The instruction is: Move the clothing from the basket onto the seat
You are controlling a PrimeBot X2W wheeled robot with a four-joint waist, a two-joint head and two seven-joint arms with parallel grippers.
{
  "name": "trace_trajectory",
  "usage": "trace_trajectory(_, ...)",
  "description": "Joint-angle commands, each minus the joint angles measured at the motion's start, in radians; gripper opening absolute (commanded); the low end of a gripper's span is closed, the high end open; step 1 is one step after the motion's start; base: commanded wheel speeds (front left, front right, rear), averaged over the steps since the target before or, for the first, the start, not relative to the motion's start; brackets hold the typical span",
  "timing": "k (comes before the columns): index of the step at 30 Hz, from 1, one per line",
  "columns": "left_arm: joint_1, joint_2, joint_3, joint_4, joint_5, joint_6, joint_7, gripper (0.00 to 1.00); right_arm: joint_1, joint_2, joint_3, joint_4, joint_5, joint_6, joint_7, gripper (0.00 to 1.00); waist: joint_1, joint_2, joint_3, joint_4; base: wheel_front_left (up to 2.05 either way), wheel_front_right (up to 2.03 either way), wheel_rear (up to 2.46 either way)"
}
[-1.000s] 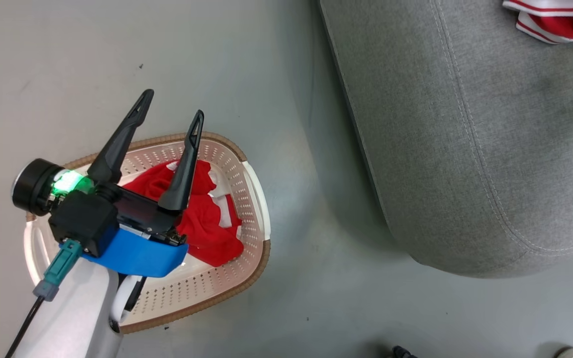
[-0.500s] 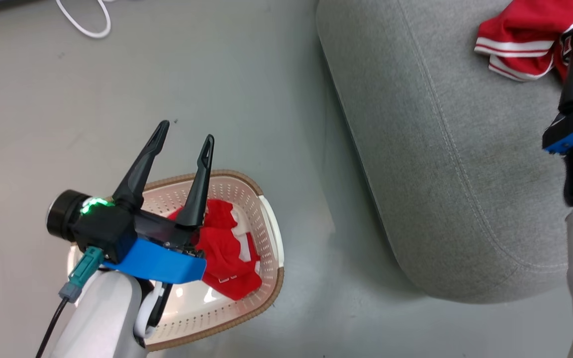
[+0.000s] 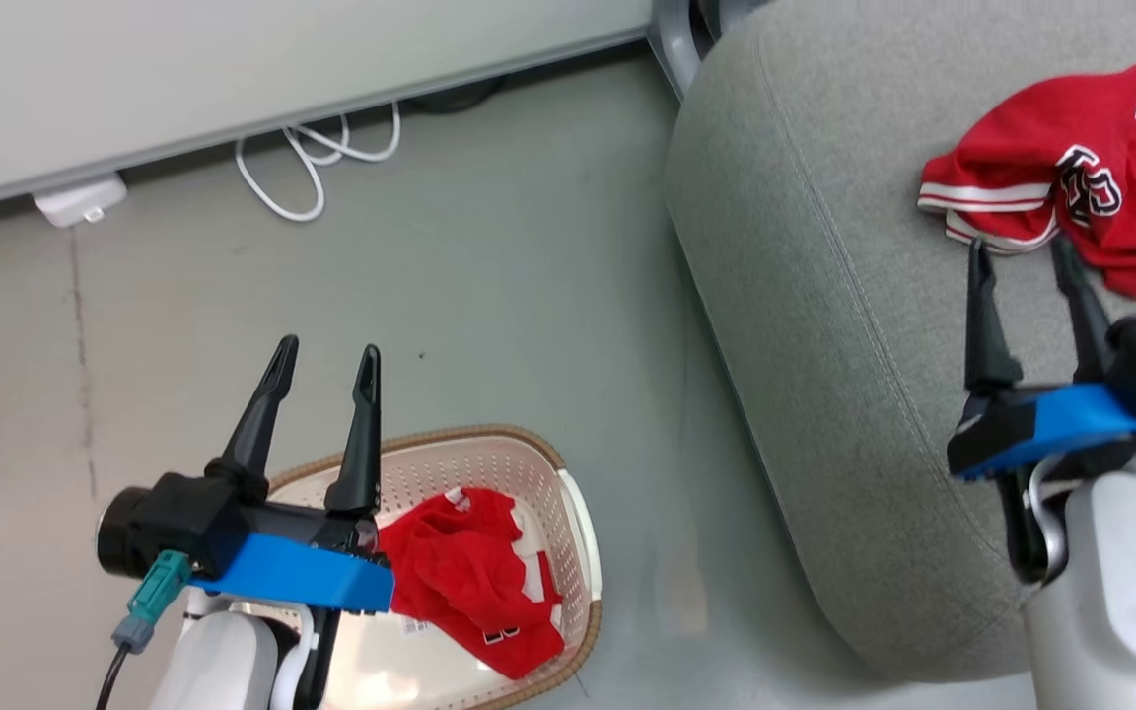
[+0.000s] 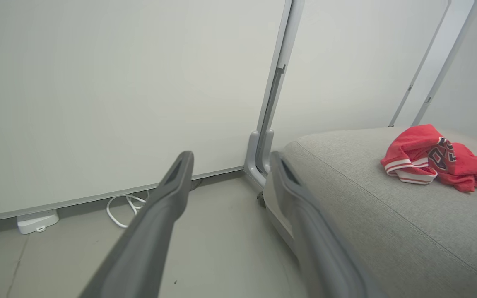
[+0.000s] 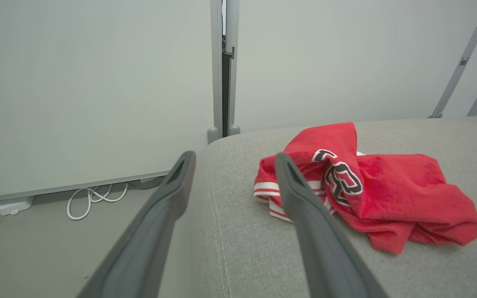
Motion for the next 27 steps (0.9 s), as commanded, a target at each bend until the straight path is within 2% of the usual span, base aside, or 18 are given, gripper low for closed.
trace_trajectory(1,0.024,-0.013,0.017,0.009,0.006,-0.006,-0.005,1.0,0.061,0.009,0.008,-0.029,-0.004,0.0,-0.003,1.0,0.0002,0.0,-0.053,0.028,0.0,0.0,0.0)
trace_trajectory(9,0.089,-0.045,0.059,0.051,0.011,-0.008,-0.005,1.0,0.232,0.028,0.037,-0.144,-0.013,0.0,-0.003,1.0,0.0002,0.0,-0.146,0.089,0.0,0.0,0.0)
trace_trajectory(14,0.125,-0.057,0.083,0.073,0.005,-0.006,-0.005,1.0,0.304,0.027,0.11,-0.164,0.034,0.0,0.004,1.0,0.0002,0.0,-0.187,0.126,0.0,0.0,0.0)
trace_trajectory(27,0.17,-0.057,0.127,0.122,-0.01,-0.006,-0.005,1.0,0.392,0.028,0.162,-0.222,0.056,0.0,0.03,1.0,0.0002,0.0,-0.243,0.195,0.0,0.0,0.0)
